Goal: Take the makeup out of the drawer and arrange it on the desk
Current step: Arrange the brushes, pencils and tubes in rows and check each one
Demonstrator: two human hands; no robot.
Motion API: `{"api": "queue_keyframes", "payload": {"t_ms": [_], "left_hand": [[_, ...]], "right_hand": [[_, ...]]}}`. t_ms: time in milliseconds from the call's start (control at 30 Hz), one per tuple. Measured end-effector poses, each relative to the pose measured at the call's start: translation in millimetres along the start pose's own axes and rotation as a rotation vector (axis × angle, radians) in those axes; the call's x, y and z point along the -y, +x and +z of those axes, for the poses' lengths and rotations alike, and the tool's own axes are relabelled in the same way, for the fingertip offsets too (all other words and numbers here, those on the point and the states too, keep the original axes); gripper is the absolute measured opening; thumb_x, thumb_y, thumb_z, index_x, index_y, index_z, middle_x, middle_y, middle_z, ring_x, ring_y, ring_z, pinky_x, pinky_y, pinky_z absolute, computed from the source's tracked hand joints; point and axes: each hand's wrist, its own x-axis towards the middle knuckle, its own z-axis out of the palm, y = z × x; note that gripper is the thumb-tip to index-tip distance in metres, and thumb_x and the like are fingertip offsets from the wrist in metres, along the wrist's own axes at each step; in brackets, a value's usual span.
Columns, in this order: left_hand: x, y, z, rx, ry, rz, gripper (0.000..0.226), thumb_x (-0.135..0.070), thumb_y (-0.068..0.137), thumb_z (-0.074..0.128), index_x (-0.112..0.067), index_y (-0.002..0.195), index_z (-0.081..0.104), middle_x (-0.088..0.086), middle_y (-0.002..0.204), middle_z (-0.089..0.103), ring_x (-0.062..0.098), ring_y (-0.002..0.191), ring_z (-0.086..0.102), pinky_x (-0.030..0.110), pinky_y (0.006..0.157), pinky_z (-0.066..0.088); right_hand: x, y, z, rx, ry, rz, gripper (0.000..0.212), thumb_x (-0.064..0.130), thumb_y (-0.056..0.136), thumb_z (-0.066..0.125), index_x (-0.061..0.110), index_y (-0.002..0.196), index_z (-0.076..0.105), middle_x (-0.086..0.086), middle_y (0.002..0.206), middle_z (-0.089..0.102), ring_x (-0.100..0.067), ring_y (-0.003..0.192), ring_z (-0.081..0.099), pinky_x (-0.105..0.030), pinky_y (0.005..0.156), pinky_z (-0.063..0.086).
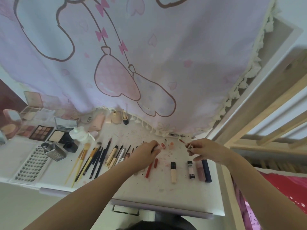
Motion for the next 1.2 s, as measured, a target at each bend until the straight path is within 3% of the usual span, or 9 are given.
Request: {"api": "queue_keyframes", "payload": {"t_ms": [100, 200, 267, 400, 700, 900, 1000, 1100, 1200], "left_hand": [[4, -2, 15, 0.035, -0.071, -0.065, 0.024, -0.034, 0.098, 0.04, -0.02, 0.117, 0.045, -0.002, 0.091, 0.063, 0.01, 0.068, 0.058, 0.022, 0.056, 0.046], [2, 1, 34, 0.065, -0.136, -0.101, 0.023, -0.033, 0.095, 0.048, -0.022, 0.116, 0.047, -0.007, 0.088, 0.061, 0.006, 0.069, 0.057, 0.02, 0.059, 0.047], [0, 7, 45, 0.007, -0.107, -0.108, 0.023, -0.033, 0.092, 0.053, -0.022, 0.113, 0.053, -0.009, 0.091, 0.056, 0.005, 0.076, 0.052, 0.018, 0.066, 0.041], [3, 19, 61, -0.1, 0.038, -0.159, 0.022, -0.037, 0.09, 0.053, -0.025, 0.108, 0.057, -0.005, 0.1, 0.057, 0.015, 0.094, 0.051, 0.033, 0.086, 0.041], [4, 36, 75, -0.113, 0.238, -0.177, 0.026, -0.038, 0.094, 0.045, -0.026, 0.116, 0.052, -0.007, 0.117, 0.056, 0.019, 0.115, 0.044, 0.038, 0.097, 0.032], [2, 25, 70, -0.146, 0.194, -0.191, 0.034, -0.037, 0.093, 0.047, -0.025, 0.125, 0.045, -0.005, 0.121, 0.053, 0.017, 0.117, 0.042, 0.033, 0.098, 0.031], [1, 5, 67, -0.209, 0.232, -0.157, 0.025, -0.035, 0.093, 0.046, -0.022, 0.113, 0.049, -0.005, 0.111, 0.055, 0.017, 0.108, 0.047, 0.029, 0.091, 0.032], [-2, -19, 81, -0.093, 0.392, -0.064, 0.03, -0.039, 0.095, 0.037, -0.022, 0.112, 0.055, -0.002, 0.118, 0.056, 0.02, 0.11, 0.047, 0.034, 0.094, 0.032], [-4, -29, 90, 0.029, 0.474, -0.05, 0.04, -0.043, 0.094, 0.037, -0.019, 0.119, 0.056, 0.005, 0.129, 0.053, 0.025, 0.121, 0.043, 0.039, 0.103, 0.028]], "right_hand": [[-21, 8, 9, -0.077, 0.158, 0.018, 0.014, 0.004, 0.093, 0.054, 0.004, 0.107, 0.058, -0.01, 0.1, 0.068, -0.013, 0.088, 0.068, -0.029, 0.074, 0.058], [-40, 23, 36, -0.255, -0.112, -0.015, 0.014, 0.019, 0.092, 0.059, 0.019, 0.105, 0.054, 0.001, 0.108, 0.066, -0.014, 0.098, 0.062, -0.031, 0.087, 0.051], [-50, 35, 53, -0.353, -0.226, -0.04, 0.018, 0.024, 0.09, 0.061, 0.023, 0.107, 0.057, 0.003, 0.108, 0.06, -0.013, 0.097, 0.059, -0.024, 0.085, 0.044], [-58, 59, 74, -0.441, -0.328, -0.055, 0.022, 0.021, 0.092, 0.058, 0.017, 0.113, 0.058, -0.006, 0.11, 0.05, -0.013, 0.082, 0.051, -0.019, 0.078, 0.039], [-56, 79, 90, -0.409, -0.445, -0.06, 0.036, 0.016, 0.098, 0.042, 0.018, 0.133, 0.045, -0.007, 0.115, 0.046, -0.021, 0.087, 0.055, -0.028, 0.084, 0.046], [-51, 74, 86, -0.4, -0.471, 0.073, 0.029, 0.015, 0.094, 0.05, 0.004, 0.12, 0.047, -0.012, 0.118, 0.051, -0.026, 0.101, 0.056, -0.03, 0.084, 0.045], [-51, 63, 94, -0.325, -0.469, 0.18, 0.032, 0.031, 0.095, 0.049, 0.003, 0.112, 0.05, -0.015, 0.111, 0.06, -0.03, 0.1, 0.06, -0.034, 0.083, 0.049], [-50, 59, 116, -0.298, -0.535, 0.228, 0.046, 0.048, 0.094, 0.045, 0.006, 0.111, 0.049, -0.014, 0.11, 0.061, -0.03, 0.1, 0.06, -0.032, 0.075, 0.043], [-49, 59, 129, -0.306, -0.634, 0.214, 0.042, 0.047, 0.093, 0.046, 0.008, 0.109, 0.049, -0.013, 0.11, 0.062, -0.029, 0.101, 0.06, -0.031, 0.07, 0.038]]}}
